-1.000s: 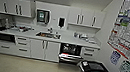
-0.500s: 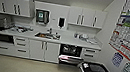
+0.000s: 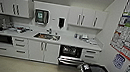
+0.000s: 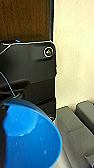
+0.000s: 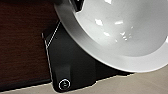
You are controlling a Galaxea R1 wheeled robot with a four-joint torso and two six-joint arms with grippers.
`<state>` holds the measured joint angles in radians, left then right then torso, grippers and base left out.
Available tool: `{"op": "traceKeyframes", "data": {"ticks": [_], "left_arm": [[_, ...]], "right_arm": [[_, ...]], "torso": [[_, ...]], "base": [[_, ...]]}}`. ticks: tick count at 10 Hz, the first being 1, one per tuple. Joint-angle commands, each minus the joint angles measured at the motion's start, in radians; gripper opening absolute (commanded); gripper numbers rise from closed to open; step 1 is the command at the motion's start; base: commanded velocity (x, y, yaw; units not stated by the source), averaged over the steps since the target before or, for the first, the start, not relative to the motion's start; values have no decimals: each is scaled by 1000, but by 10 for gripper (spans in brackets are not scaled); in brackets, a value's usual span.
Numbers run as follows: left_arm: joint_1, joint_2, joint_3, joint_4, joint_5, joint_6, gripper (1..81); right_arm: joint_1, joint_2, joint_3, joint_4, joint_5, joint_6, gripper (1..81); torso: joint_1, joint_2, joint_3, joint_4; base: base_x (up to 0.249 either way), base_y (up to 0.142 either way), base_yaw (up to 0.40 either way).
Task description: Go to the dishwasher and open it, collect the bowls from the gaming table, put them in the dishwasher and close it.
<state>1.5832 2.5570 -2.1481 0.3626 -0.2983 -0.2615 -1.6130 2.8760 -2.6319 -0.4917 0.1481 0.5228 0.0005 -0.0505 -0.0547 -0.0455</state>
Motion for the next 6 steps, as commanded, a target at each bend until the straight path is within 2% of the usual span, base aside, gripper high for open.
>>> {"op": "traceKeyframes", "data": {"ticks": [1,6], "left_arm": [[-39,-29,10,3,25,1,10],[-41,-29,11,3,25,1,10]], "right_arm": [[40,-19,3,-4,-35,-1,10],[40,-19,3,-5,-35,-1,10]], "torso": [[0,0,0,0],[0,0,0,0]], "base": [[86,0,0],[110,0,0]]}}
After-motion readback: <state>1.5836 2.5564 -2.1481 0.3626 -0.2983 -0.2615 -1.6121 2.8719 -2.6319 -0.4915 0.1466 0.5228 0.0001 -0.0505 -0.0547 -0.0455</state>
